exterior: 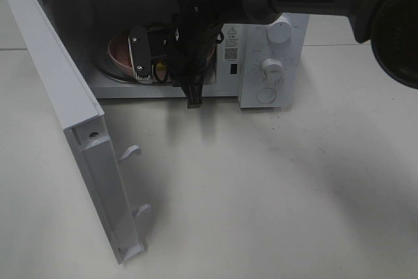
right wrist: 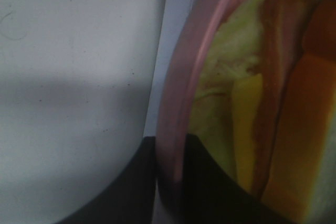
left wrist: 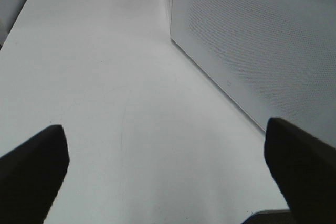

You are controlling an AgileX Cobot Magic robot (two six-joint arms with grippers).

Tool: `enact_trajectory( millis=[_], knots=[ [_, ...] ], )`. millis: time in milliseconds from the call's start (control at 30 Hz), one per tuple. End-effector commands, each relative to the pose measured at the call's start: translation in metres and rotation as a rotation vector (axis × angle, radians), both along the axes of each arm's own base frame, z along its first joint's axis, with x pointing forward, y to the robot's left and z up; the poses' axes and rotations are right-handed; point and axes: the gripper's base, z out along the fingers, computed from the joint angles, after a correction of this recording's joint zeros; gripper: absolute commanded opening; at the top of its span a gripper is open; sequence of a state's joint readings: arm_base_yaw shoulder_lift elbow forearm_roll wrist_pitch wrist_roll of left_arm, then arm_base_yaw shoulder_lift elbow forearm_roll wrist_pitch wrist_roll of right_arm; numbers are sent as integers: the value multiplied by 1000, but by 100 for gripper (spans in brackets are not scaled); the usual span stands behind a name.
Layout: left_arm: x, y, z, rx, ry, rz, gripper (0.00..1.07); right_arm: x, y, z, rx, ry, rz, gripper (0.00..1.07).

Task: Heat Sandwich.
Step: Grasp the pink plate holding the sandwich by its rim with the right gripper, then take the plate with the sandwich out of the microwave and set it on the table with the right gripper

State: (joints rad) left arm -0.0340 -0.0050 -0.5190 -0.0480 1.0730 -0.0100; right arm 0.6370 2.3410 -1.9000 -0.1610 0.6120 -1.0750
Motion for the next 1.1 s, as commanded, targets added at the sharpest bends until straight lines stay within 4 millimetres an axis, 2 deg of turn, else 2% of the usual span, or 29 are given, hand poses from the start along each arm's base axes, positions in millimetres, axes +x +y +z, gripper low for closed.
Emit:
enact_trajectory(
  millis=[33, 133, 367, 700, 1100],
  knots=[
    [-2, 0, 0, -13, -16, 1, 96, -6, -8, 5, -39, 43, 14, 0],
    [-2, 0, 0, -13, -16, 1, 96, -15, -12, 6, -64, 44, 115, 0],
    [-2, 0, 0, -13, -16, 1, 96, -25, -19, 14, -54, -6, 156, 0],
    [-2, 0, 0, -13, -16, 1, 96, -37, -23, 42, -35, -16, 206, 0],
    [-2, 0, 0, -13, -16, 1, 96, -60, -30, 50, -37, -86, 291, 0]
  ],
)
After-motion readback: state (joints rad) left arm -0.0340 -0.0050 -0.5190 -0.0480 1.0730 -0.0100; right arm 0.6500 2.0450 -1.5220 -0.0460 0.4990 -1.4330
